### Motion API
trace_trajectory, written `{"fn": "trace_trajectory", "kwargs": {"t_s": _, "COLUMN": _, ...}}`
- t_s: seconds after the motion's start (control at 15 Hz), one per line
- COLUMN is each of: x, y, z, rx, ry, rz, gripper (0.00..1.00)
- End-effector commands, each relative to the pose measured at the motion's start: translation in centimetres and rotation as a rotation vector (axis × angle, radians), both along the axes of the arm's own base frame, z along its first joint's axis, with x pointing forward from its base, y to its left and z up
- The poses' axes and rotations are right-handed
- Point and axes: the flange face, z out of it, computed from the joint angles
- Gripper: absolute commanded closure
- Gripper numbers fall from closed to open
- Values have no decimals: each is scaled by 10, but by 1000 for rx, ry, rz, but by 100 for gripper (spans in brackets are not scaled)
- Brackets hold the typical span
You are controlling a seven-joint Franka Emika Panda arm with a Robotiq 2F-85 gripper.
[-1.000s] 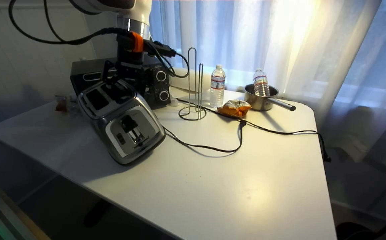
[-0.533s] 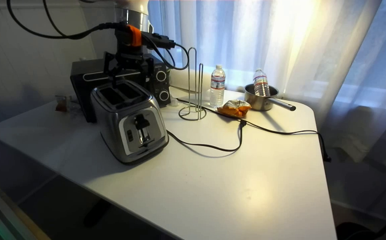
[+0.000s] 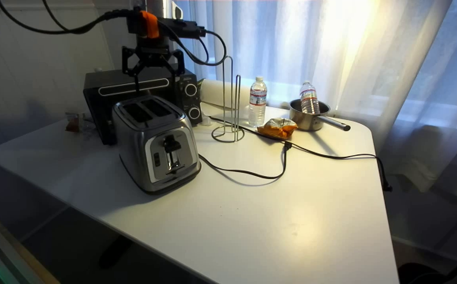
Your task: Place the toaster with it's back facing the oven
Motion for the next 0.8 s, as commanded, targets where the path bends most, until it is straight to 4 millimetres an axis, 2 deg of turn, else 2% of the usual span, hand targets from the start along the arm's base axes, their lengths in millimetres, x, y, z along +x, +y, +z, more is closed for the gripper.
{"fn": "trace_trajectory", "kwargs": {"t_s": 0.0, "x": -28, "y": -12, "z": 53, "rx": -32, "ry": -60, "rz": -190, "gripper": 0}}
{"fn": "trace_trajectory", "kwargs": {"t_s": 0.27, "x": -57, "y": -39, "z": 121, "rx": -85, "ry": -147, "rz": -395, "gripper": 0}}
{"fn": "trace_trajectory", "kwargs": {"t_s": 0.47, "x": -87, "y": -61, "z": 161, "rx": -165, "ry": -171, "rz": -546, "gripper": 0}}
{"fn": "trace_trajectory", "kwargs": {"t_s": 0.73, "x": -119, "y": -90, "z": 193, "rx": -244, "ry": -130, "rz": -748, "gripper": 0}}
